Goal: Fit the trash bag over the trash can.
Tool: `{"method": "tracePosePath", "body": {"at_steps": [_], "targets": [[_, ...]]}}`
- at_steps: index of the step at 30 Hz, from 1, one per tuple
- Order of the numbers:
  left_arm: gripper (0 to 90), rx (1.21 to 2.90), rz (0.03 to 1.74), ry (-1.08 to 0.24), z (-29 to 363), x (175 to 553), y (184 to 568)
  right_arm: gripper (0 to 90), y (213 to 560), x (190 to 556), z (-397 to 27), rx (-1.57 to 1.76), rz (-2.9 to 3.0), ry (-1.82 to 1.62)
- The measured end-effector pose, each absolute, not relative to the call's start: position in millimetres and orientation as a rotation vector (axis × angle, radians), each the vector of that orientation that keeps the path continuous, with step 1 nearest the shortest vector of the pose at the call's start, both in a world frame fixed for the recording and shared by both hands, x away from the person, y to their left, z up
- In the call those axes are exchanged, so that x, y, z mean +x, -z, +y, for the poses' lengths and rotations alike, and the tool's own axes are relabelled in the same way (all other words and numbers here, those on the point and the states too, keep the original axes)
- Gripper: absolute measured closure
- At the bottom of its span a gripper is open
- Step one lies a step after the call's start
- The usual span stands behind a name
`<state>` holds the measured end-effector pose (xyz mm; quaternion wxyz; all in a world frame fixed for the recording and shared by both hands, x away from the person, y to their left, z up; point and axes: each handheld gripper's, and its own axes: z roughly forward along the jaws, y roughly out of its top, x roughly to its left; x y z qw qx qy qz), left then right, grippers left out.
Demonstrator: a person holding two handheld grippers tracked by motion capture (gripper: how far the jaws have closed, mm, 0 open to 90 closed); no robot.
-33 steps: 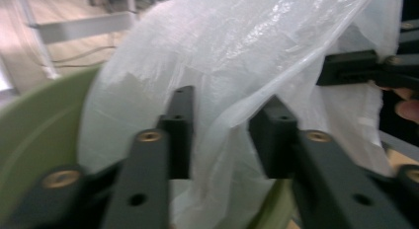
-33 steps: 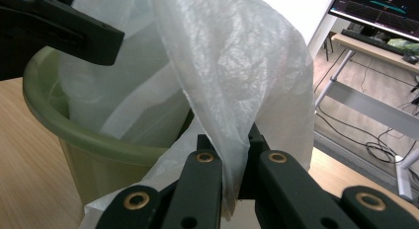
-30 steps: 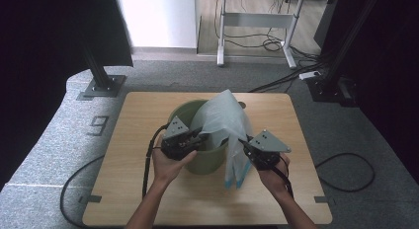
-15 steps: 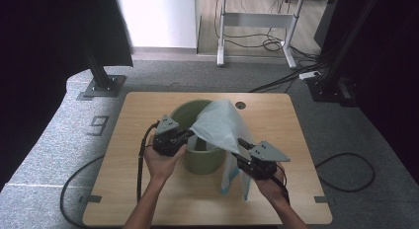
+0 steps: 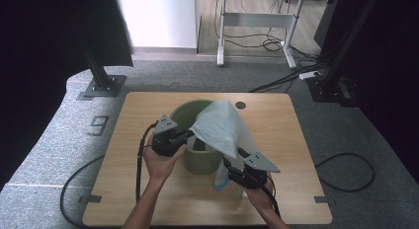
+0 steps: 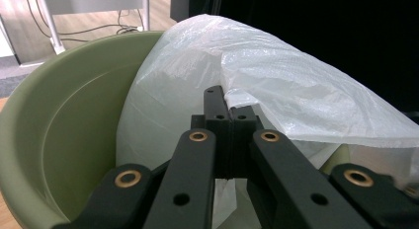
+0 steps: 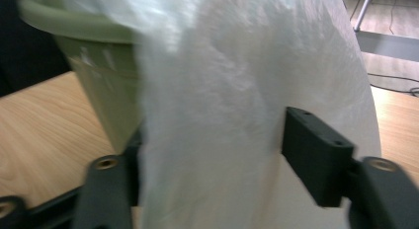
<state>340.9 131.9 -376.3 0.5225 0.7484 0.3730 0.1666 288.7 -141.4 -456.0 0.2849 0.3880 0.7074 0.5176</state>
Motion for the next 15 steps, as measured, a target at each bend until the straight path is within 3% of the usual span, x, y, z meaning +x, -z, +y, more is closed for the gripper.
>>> {"method": "tracePosePath", "body": {"at_steps": [7,15], "targets": [[89.5,1.795,0.878,-0.395,134,340,376,85.6,459,299,-147,0.968,1.956,-1.347],[89.5,1.784,0.879,-0.4,140,340,375,88.7,414,293,-169,0.869,1.843,-1.335]]}}
